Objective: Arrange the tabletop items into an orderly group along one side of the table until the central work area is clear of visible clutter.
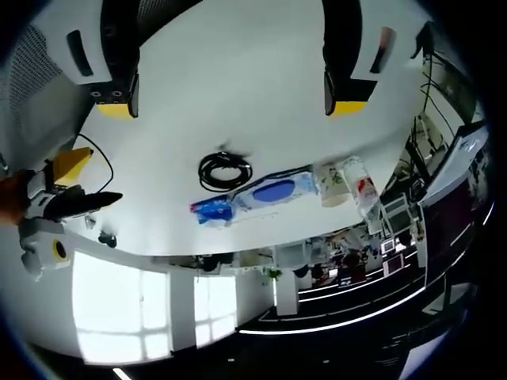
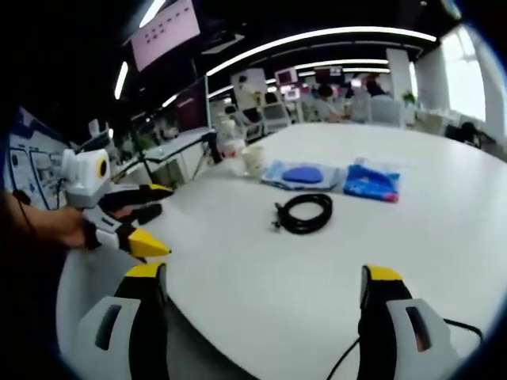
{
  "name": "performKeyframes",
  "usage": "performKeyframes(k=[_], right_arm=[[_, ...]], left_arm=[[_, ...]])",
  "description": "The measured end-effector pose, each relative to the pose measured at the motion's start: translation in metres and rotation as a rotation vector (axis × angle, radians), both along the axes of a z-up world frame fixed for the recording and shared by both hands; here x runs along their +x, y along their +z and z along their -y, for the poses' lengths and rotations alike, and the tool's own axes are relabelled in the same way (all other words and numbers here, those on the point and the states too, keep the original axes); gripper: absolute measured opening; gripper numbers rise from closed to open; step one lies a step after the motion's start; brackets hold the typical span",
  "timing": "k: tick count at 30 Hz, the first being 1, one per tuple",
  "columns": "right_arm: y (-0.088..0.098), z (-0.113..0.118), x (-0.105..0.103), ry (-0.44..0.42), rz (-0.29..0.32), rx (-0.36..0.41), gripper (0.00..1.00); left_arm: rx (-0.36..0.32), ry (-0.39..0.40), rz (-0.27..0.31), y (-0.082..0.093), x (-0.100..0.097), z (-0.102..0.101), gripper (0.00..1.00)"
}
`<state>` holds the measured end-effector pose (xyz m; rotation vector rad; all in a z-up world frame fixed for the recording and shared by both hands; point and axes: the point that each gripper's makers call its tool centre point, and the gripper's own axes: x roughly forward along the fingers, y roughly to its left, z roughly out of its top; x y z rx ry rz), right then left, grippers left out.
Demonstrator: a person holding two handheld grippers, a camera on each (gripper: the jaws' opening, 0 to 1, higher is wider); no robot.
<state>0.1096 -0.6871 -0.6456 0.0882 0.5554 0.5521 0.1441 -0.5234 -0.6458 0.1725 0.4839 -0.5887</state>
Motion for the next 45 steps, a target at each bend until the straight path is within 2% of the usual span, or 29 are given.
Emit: performKeyframes(k=[6,16,32,34,45], right_arm=[[-0.005,0.0,-0.009,0.011,-0.011,-0.009,1.0],[0.004,0.005,-0.007,-0.019,0.02,-0.007,1.0],[0.033,0.008,-0.012,-0.048,0.113,0.009,1.0],[0.037,0.009,-0.012,-0.057,0.126,0.019,1.0],[0.048,0.014,-0.016,-0.08,0.158,0.026,1.0]], left_arm=[[-0.002,0.009,0.013,0.003,0.001,-0.002,0.97],[-0.021,-0.013,0.047,0.013,-0.004,0.002,0.97],[-0.091,-0.031,0.147,0.044,-0.015,0.003,0.96],[-0.115,-0.036,0.154,0.048,-0.017,0.005,0.96],[-0.118,-0.012,0.186,0.062,-0.024,0.0,0.95]])
